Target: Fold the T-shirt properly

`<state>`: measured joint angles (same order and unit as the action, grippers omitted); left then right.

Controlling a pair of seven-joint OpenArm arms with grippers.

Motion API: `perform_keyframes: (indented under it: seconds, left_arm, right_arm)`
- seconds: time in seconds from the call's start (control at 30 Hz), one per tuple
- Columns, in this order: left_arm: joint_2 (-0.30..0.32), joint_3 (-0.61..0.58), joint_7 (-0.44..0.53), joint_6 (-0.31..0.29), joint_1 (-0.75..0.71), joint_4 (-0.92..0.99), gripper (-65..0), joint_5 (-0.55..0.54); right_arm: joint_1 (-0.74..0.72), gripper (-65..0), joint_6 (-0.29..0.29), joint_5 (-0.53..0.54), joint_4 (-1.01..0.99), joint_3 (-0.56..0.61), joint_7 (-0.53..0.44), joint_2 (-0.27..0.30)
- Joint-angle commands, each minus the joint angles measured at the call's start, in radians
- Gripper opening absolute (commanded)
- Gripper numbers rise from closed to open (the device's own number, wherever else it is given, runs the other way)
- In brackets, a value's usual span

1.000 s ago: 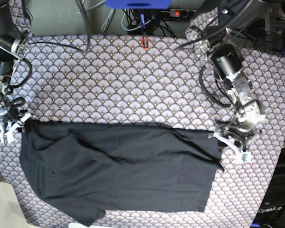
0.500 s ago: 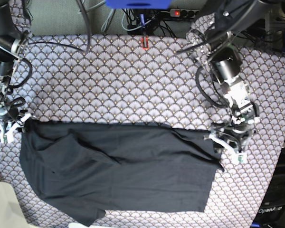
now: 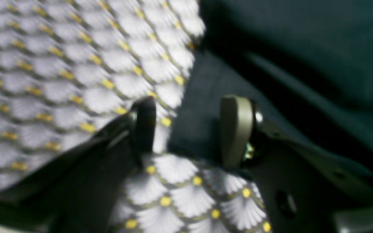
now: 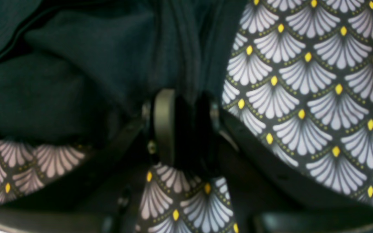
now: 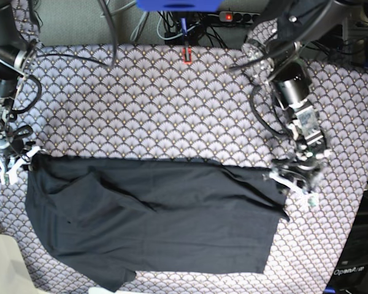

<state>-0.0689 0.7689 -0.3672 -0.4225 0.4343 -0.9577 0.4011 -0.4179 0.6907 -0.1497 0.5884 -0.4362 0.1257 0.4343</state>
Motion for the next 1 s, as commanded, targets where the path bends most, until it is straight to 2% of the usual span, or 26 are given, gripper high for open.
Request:
perform_keyframes:
  seconds: [0.0,0.4,0.57,0.63,0.8,0.97]
  left_arm:
    - [0.019,-0.004,0.033,-0.006,0.038,0.006,-33.5,-0.009]
    - [0.039,-0.002,0.046,-0.006,0.041,0.065,-34.3,-0.011]
    - [0.039,-0.002,0.046,-0.006,0.039,0.065,-50.9,-0.011]
    - [0.039,-0.002,0.043,-0.006,0.041,0.067,-55.0,-0.011]
    - [0.039,-0.002,0.037,-0.006,0.038,0.067,-55.9,-0.009]
    - [0.040,-0.002,0.033,-0.006,0.034,0.061,-56.1,-0.003]
  right_arm:
    - [-0.012,-52.3,0.007,-0.012,0.005,0.003,0.021,0.008]
    - [-0.012,-52.8,0.007,-0.012,0.005,0.003,0.019,0.008]
    - [-0.012,-52.8,0.007,-0.012,0.005,0.003,0.021,0.008]
    - [-0.012,-52.8,0.007,-0.012,0.005,0.003,0.022,0.008]
    - [-0.012,-53.5,0.007,-0.012,0.005,0.003,0.022,0.008]
    - [-0.012,-63.5,0.007,-0.018,0.005,0.015,0.024,0.010]
